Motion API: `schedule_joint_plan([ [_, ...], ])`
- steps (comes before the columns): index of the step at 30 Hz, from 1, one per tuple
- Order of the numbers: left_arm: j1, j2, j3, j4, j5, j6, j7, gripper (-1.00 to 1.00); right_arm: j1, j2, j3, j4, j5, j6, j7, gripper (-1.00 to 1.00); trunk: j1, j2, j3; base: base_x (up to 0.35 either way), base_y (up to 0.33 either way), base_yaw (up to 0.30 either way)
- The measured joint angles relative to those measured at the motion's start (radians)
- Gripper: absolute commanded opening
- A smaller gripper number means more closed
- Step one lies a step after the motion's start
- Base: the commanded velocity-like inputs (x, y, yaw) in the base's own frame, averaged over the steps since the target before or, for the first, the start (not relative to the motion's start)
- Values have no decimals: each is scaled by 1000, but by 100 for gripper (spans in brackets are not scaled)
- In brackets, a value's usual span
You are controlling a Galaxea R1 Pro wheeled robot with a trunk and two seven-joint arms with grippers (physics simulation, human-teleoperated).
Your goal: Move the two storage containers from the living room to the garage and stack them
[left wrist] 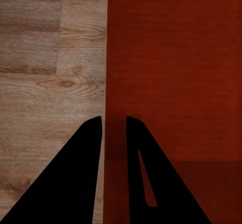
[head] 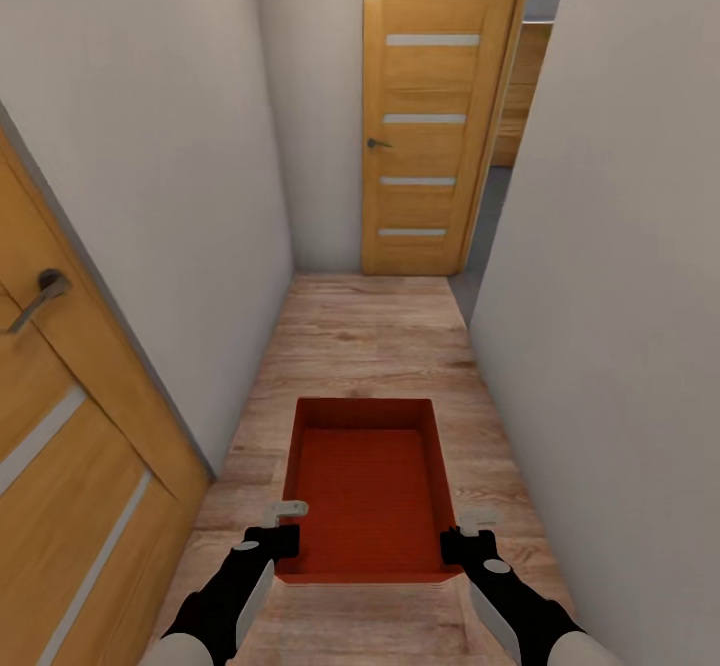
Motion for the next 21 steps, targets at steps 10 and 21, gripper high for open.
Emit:
schedule_joint_plan([
  [10, 0, 0, 0, 0, 0, 0, 0, -100, 0, 0, 0, 0, 0, 0, 0, -100, 0, 0, 0, 287, 0, 0],
  [21, 0, 0, 0, 0, 0, 0, 0, -100, 0, 0, 0, 0, 0, 0, 0, -100, 0, 0, 0, 246, 0, 0],
])
